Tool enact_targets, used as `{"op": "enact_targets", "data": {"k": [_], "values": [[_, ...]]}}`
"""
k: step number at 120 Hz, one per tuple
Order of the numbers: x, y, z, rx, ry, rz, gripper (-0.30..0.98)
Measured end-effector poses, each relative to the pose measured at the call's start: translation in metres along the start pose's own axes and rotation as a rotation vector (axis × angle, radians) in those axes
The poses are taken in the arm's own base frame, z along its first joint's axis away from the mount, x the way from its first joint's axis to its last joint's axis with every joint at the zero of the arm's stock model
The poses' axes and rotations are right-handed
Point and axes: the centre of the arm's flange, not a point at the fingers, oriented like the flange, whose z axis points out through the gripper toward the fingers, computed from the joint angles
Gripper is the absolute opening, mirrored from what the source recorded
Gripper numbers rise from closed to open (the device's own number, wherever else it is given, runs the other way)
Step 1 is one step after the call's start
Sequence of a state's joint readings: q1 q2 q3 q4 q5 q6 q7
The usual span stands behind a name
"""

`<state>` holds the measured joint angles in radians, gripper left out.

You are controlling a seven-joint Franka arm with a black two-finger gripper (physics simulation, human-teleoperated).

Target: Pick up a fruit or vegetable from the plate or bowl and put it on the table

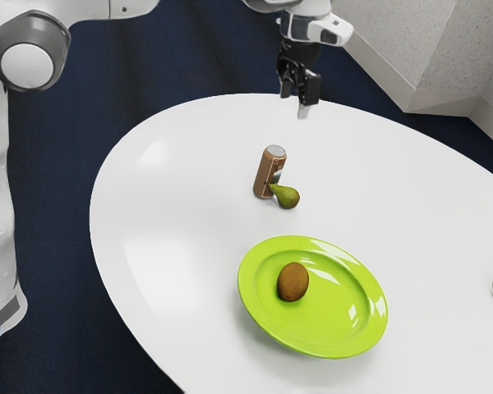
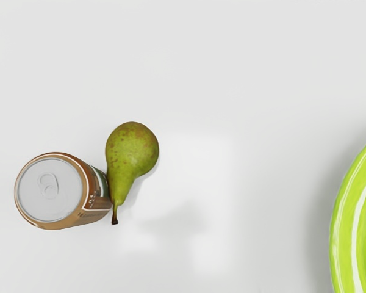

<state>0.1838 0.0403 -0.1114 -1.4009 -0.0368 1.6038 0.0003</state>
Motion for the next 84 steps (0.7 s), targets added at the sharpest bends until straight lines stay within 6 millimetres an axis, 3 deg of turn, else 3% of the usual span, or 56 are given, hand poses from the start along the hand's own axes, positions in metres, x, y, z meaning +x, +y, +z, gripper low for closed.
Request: {"op": "enact_targets", "data": {"k": [26, 41, 51, 73, 84], "values": [[0.0, 0.006, -0.002, 0.001, 0.004, 0.016, 0.69], [0.0, 0.022, -0.002, -0.003, 0.006, 0.05, 0.69], [-0.001, 0.051, 0.002, -0.013, -0.001, 0.104, 0.69], [-0.017, 0.147, 0.005, -0.043, -0.009, 0.277, 0.69], [-0.025, 0.172, 0.005, -0.051, -0.011, 0.321, 0.69]]}}
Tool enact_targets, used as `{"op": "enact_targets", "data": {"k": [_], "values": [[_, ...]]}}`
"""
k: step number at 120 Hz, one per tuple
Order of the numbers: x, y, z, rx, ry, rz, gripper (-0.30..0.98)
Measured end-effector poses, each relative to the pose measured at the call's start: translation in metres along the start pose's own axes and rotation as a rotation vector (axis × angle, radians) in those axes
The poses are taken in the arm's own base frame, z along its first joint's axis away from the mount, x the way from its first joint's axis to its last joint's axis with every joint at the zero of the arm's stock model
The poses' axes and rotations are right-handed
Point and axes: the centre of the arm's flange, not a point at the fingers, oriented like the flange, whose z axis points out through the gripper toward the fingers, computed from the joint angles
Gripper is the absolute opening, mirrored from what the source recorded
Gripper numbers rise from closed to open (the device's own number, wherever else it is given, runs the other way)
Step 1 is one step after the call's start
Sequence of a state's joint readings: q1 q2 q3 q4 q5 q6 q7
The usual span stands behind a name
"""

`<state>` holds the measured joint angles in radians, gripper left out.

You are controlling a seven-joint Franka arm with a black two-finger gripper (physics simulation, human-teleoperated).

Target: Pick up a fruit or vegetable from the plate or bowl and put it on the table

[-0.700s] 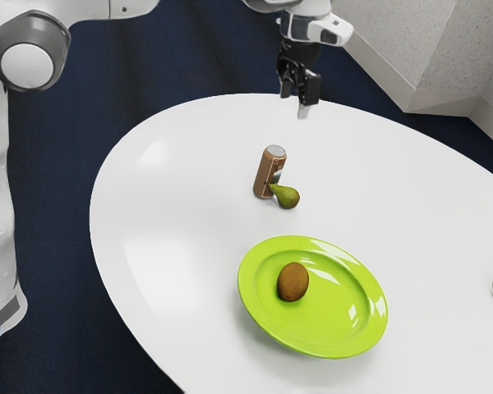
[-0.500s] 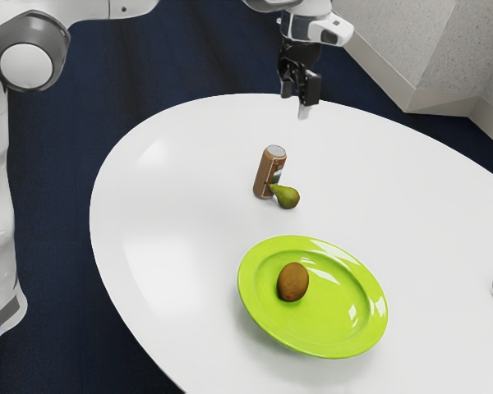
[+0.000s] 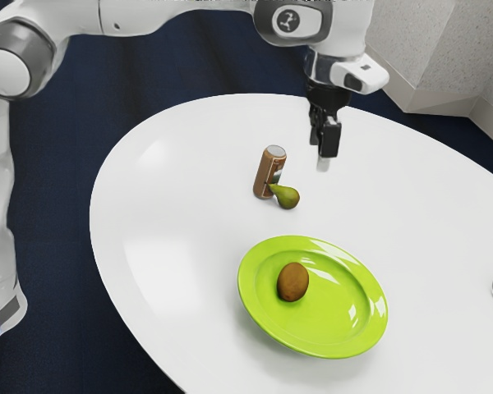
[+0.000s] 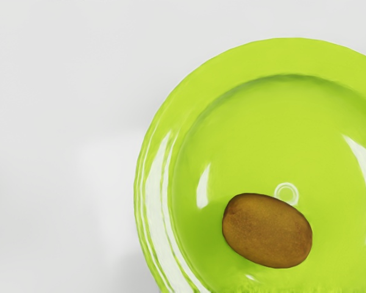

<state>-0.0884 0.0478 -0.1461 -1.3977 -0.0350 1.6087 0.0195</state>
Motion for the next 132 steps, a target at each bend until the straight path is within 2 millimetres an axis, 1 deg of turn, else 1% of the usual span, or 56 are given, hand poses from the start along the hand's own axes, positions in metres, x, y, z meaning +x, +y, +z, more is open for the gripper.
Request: {"op": "enact_targets", "data": {"k": [5, 11, 26, 33, 39, 44, 51, 58, 64, 71, 80, 93, 105, 117, 123, 132], "values": [[0.0, 0.002, 0.0, 0.0, 0.0, 0.005, 0.69], [0.0, -0.001, 0.0, 0.001, 0.0, 0.0, 0.69], [-0.001, -0.026, 0.0, 0.009, 0.0, -0.043, 0.69], [0.005, -0.038, 0.012, 0.013, -0.004, -0.058, 0.69], [0.01, -0.041, 0.023, 0.017, -0.005, -0.059, 0.69], [0.013, -0.035, 0.028, 0.018, -0.001, -0.047, 0.69], [0.016, -0.017, 0.036, 0.014, 0.0, -0.016, 0.69], [0.015, 0.002, 0.054, 0.009, -0.016, 0.017, 0.69], [0.013, 0.012, 0.07, 0.007, -0.031, 0.034, 0.69], [0.011, 0.018, 0.089, 0.006, -0.047, 0.045, 0.69], [0.009, 0.019, 0.109, 0.005, -0.06, 0.048, 0.69], [0.006, 0.025, 0.13, 0.003, -0.068, 0.058, 0.69], [0.002, 0.043, 0.14, -0.003, -0.065, 0.089, 0.69], [0.002, 0.061, 0.142, -0.018, -0.048, 0.11, 0.69], [0.004, 0.06, 0.143, -0.024, -0.035, 0.092, 0.69], [0.007, 0.046, 0.145, -0.026, -0.021, 0.023, 0.69]]}}
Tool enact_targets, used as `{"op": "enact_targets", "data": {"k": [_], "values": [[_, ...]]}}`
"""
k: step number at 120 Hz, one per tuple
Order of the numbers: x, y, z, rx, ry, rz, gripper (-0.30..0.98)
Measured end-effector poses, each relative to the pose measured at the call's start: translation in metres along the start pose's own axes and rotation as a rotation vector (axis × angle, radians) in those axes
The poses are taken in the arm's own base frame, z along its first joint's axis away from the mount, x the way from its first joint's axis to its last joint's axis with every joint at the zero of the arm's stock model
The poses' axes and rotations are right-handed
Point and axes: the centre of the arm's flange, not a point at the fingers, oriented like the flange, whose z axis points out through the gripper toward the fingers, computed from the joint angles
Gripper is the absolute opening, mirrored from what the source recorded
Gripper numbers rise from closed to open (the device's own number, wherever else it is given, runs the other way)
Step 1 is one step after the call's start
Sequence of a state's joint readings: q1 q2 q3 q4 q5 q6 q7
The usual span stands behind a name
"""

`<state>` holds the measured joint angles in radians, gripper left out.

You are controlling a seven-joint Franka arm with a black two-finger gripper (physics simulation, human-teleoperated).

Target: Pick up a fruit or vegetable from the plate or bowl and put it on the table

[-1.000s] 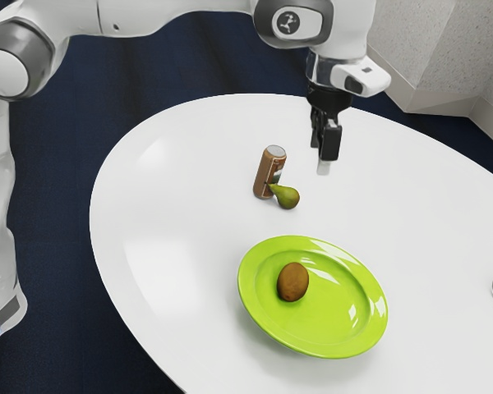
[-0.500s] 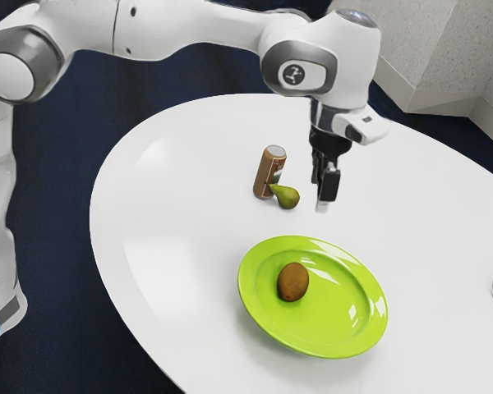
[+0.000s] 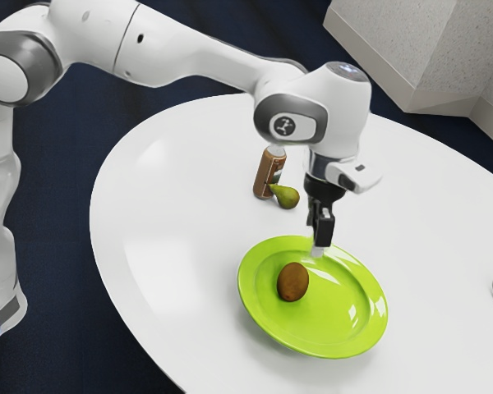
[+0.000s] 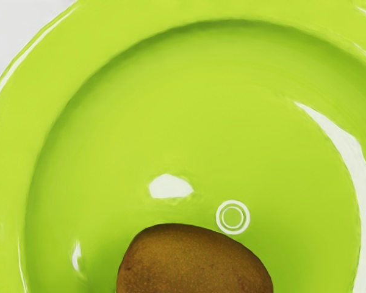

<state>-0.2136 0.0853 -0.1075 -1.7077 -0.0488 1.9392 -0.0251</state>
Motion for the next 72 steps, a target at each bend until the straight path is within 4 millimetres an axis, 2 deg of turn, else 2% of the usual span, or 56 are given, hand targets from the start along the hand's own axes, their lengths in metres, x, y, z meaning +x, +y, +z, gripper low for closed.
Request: {"op": "enact_targets", "data": {"k": [18, 41, 50, 72], "values": [[-0.001, -0.027, 0.008, 0.001, 0.002, -0.177, 0.69], [0.004, -0.039, 0.018, -0.033, 0.006, -0.4, 0.69], [0.003, -0.034, 0.022, -0.044, 0.001, -0.456, 0.69], [-0.011, -0.001, 0.031, -0.055, -0.02, -0.533, 0.69]]}}
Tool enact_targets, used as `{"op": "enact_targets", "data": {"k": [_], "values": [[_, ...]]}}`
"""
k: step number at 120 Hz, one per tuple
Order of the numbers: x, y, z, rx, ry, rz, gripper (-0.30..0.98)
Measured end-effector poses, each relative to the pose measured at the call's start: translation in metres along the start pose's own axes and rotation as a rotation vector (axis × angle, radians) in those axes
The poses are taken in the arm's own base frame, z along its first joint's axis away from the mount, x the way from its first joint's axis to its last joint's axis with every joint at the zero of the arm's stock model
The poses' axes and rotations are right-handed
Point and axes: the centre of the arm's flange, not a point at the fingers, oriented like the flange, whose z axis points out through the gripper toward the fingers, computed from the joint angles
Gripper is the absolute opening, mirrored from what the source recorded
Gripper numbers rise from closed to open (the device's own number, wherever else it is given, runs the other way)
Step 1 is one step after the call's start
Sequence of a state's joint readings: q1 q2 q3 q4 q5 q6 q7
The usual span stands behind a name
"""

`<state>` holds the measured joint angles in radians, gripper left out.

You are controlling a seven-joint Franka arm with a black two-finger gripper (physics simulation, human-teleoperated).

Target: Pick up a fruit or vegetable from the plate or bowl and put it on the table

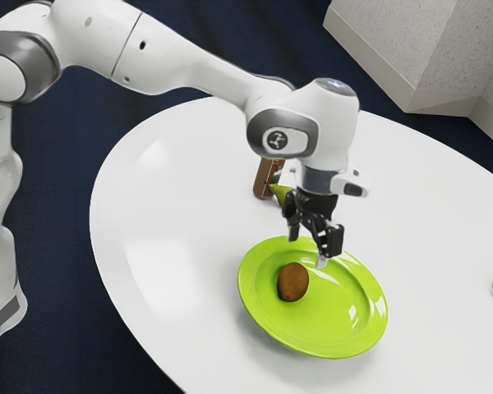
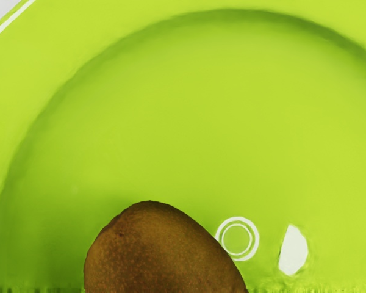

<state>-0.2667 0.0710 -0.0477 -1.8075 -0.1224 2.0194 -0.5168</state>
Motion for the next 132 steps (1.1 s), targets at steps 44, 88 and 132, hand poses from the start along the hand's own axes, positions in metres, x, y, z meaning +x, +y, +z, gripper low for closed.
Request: {"op": "enact_targets", "data": {"k": [44, 88, 132], "values": [[0.002, -0.018, 0.03, 0.013, -0.012, -0.206, 0.69], [-0.01, -0.007, 0.042, 0.005, -0.013, -0.29, 0.69], [-0.009, 0.0, 0.076, 0.017, -0.034, -0.344, 0.68]]}}
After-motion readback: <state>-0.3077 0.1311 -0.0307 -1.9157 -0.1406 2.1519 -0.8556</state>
